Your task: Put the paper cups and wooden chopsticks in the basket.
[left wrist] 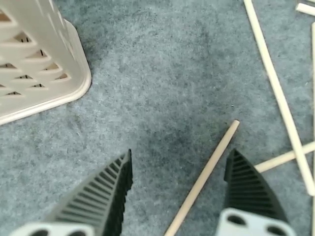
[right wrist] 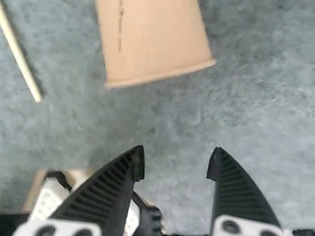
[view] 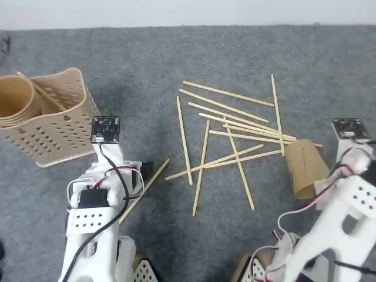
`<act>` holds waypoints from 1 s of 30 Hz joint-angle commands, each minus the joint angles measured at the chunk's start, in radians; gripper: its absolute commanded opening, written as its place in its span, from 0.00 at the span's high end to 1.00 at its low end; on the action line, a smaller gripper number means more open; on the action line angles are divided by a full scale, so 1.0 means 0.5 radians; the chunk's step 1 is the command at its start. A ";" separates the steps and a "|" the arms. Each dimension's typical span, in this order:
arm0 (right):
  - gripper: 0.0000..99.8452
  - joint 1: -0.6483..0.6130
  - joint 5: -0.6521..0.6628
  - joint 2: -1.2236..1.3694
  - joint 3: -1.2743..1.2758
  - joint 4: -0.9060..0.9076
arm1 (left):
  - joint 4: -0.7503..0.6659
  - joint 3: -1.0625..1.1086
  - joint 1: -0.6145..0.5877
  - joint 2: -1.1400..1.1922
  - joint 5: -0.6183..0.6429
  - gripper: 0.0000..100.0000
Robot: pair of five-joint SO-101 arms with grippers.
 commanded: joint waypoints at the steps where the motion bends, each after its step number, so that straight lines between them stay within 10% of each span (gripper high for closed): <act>1: 0.78 -0.210 -0.203 -0.063 0.144 -0.155 | -0.046 -0.017 0.012 0.000 0.000 0.71; 16: 0.78 -0.299 -1.111 -0.078 0.273 -0.600 | -0.046 -0.017 0.012 0.003 0.000 0.71; 30: 0.78 -0.302 -1.142 -0.078 0.629 -1.407 | -0.046 -0.011 0.049 0.003 0.000 0.71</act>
